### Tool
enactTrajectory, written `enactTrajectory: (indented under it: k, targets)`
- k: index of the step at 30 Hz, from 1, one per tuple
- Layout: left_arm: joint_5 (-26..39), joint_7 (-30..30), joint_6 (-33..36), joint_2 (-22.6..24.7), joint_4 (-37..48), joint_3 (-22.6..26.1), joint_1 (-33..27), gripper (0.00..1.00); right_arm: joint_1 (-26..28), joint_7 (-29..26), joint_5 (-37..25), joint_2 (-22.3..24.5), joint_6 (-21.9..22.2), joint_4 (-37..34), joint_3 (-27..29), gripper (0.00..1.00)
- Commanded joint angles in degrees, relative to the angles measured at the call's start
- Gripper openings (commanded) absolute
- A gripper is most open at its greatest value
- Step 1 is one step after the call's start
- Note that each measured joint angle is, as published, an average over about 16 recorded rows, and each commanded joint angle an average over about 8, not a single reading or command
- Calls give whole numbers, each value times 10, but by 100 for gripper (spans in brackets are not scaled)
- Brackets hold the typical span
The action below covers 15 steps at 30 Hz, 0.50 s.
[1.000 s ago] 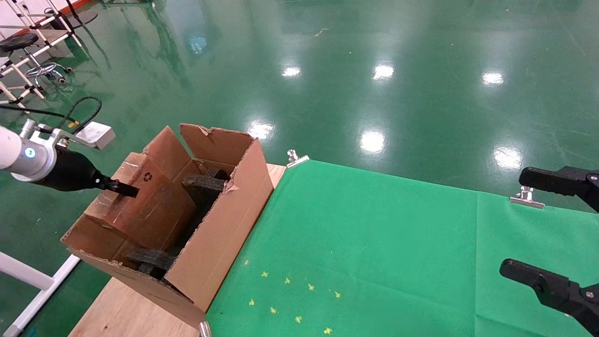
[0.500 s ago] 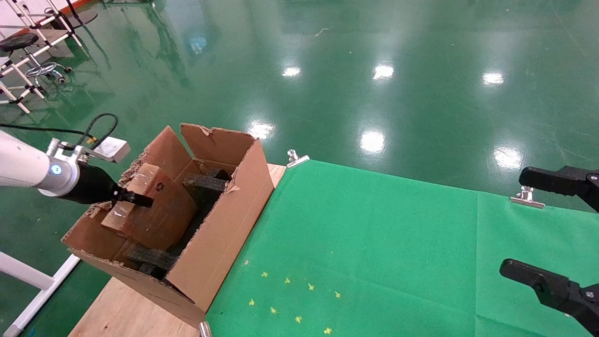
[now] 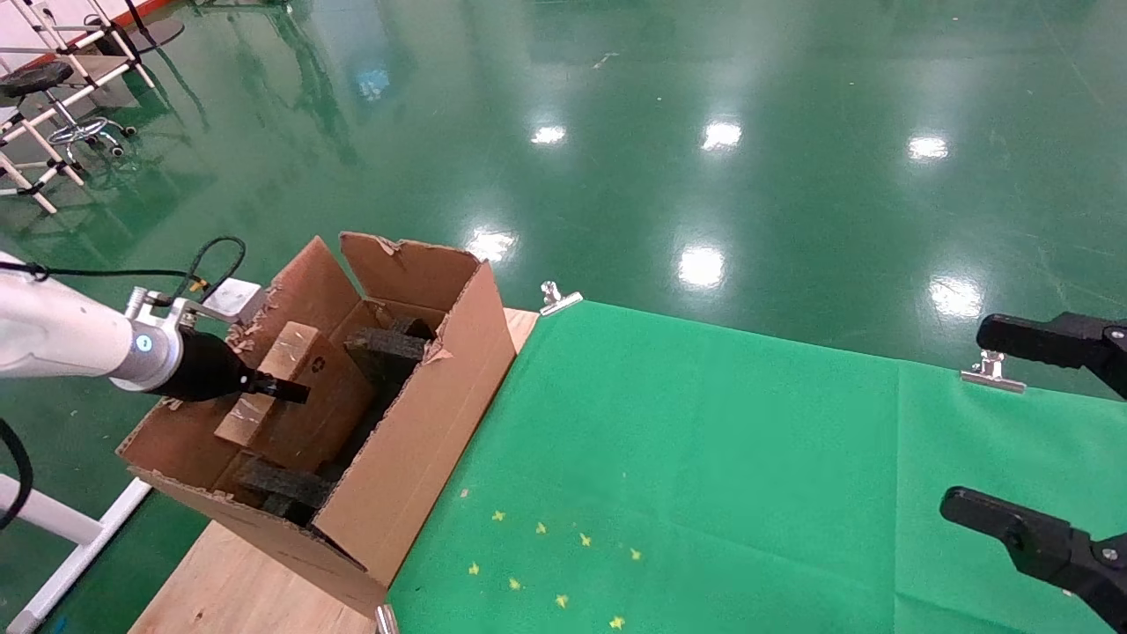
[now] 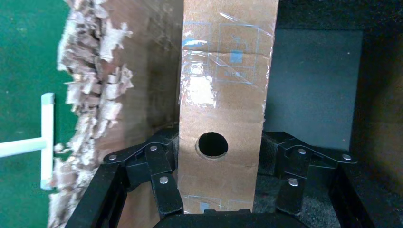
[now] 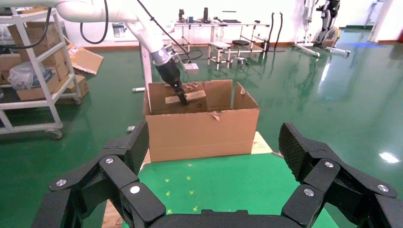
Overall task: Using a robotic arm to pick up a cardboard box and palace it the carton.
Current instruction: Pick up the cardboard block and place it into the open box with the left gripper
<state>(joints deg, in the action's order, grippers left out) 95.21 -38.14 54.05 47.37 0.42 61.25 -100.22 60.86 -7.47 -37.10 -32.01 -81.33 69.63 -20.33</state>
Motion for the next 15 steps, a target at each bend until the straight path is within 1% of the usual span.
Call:
enactTrajectory:
  k: [1, 11, 12, 13, 15]
  targets:
    - [-3, -1, -4, 2, 0, -2, 7, 0, 0, 0, 0, 0, 0, 0, 0, 100]
    - [-13, -6, -21, 6, -1, -9, 29, 0, 0, 0, 0, 0, 0, 0, 0, 100]
    - [-14, -7, -23, 7, -1, -10, 31, 1, 0, 0, 0, 0, 0, 0, 0, 100]
    - [-14, -8, -25, 7, -1, -10, 32, 6, 0, 0, 0, 0, 0, 0, 0, 100]
    - [-15, -9, -28, 8, -1, -10, 34, 29, 0, 0, 0, 0, 0, 0, 0, 100]
